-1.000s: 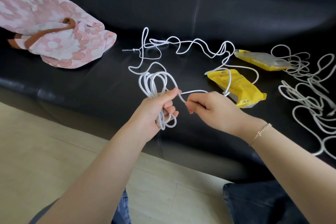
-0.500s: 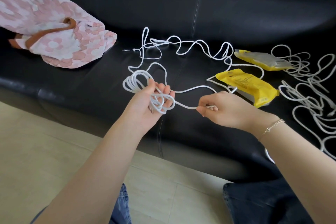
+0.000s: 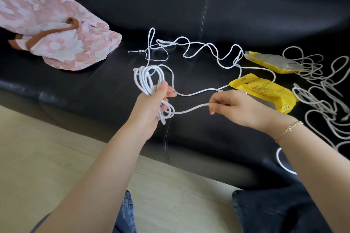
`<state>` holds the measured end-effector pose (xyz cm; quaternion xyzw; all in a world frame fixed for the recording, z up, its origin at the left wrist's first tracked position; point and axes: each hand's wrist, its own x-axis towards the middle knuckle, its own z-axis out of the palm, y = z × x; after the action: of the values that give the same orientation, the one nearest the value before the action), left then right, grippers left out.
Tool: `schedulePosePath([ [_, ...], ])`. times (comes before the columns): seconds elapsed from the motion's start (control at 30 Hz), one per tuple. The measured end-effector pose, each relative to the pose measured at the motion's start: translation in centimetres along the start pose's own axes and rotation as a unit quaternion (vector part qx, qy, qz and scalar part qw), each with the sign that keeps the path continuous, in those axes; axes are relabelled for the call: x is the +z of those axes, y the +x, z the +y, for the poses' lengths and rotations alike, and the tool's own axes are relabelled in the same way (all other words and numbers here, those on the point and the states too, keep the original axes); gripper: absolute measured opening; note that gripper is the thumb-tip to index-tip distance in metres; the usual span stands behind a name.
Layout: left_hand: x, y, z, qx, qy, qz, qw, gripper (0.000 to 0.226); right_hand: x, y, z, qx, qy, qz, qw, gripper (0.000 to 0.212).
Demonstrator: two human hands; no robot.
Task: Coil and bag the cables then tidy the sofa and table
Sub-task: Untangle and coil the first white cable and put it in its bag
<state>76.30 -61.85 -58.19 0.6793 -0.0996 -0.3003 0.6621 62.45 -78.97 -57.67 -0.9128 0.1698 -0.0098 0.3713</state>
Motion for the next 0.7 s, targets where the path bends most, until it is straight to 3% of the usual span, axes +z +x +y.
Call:
schedulePosePath([
  [0.17, 0.4, -0.2, -0.8, 0.034, 0.077, -0.106, 0.991, 0.026, 1.1, 0.3, -0.2, -0.071, 0.010, 0.035, 0.997, 0.019],
  [0.4, 1.0, -0.7, -0.9, -0.008, 0.086, -0.134, 0.987, 0.026, 1.2, 0.4, -0.3, -0.108, -0.032, 0.062, 0.992, 0.017],
  [0.6, 0.8, -0.6, -0.8, -0.025, 0.130, -0.132, 0.982, 0.025, -0.1, -0.1, 0.0, -0.078, -0.132, 0.089, 0.984, 0.042],
  [0.7, 0.7, -0.5, -0.8, -0.035, 0.146, -0.125, 0.981, 0.028, -1.0, -0.1, 0.6, -0.060, -0.129, 0.062, 0.988, 0.034],
])
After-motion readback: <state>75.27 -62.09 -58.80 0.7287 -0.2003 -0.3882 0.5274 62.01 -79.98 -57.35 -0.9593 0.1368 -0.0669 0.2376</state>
